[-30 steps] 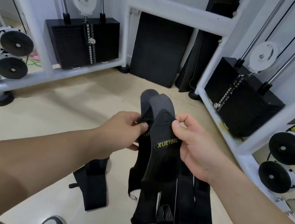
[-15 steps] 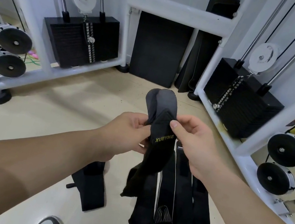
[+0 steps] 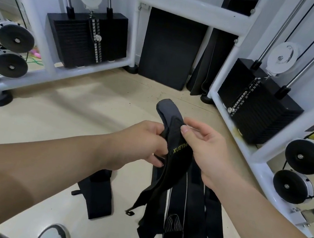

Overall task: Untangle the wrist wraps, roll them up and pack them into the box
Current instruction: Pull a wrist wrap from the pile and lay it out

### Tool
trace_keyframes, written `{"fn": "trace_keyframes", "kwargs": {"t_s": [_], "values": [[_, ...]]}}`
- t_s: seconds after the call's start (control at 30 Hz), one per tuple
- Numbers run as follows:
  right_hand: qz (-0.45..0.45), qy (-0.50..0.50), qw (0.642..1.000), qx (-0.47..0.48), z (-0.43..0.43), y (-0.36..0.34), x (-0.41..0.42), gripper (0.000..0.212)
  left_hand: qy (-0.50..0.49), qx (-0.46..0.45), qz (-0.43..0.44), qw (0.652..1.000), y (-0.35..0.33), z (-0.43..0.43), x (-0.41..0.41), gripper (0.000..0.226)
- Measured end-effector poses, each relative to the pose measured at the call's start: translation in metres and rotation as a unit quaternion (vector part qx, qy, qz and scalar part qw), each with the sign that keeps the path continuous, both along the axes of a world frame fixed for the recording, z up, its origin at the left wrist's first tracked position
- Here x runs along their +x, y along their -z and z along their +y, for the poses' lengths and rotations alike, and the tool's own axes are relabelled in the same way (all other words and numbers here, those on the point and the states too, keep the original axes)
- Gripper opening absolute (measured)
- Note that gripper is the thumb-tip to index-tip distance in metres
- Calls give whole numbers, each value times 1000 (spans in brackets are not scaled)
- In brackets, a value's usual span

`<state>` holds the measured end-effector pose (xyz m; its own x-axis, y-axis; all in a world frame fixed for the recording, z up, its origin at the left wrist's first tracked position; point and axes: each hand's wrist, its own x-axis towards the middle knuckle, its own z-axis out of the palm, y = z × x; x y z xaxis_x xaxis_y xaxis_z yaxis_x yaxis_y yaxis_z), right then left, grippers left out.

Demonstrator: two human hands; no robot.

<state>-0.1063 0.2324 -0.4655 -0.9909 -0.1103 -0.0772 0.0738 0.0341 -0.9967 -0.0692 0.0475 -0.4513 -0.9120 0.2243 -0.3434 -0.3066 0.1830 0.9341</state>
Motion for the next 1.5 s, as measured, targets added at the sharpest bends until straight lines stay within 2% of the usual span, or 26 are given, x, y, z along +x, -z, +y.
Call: {"fn": "trace_keyframes", "kwargs": {"t_s": [0.1,0.33,0.43,0.5,0.6,0.67,0.8,0.97,1.07,1.2,1.27,1.37,1.5], "values": [[-11,-11,1000,4,-3,0,2,14,-16,-13,10,1000,-1,5,2,29],[-13,12,1000,22,-14,6,9,10,-43,-119,62,990,4,8,7,53],[5,26,998,49,-16,9,10,8,-28,-139,70,987,4,11,10,45],[20,16,995,93,-15,10,11,14,-31,-155,67,985,4,14,10,39],[37,-26,983,179,-17,8,16,41,-32,-172,84,981,6,15,8,27],[24,-38,980,192,-19,8,15,45,-29,-193,104,975,7,14,7,27],[-51,-43,991,118,-16,8,8,24,-28,-182,114,976,-2,11,7,26],[-61,38,995,70,-19,0,1,22,-58,-105,36,992,2,10,10,32],[-102,112,988,-7,-17,-5,-11,25,7,-111,-7,994,16,15,17,21],[-128,143,981,-35,-8,-2,-22,27,20,-142,2,990,31,29,25,32],[-139,114,983,-34,-3,2,-24,28,17,-181,15,983,35,34,25,35],[-168,11,986,-22,5,7,-24,41,-7,-218,43,975,33,33,21,28],[-223,-136,964,52,18,19,-13,53,-82,-189,34,978,37,32,4,27]]}}
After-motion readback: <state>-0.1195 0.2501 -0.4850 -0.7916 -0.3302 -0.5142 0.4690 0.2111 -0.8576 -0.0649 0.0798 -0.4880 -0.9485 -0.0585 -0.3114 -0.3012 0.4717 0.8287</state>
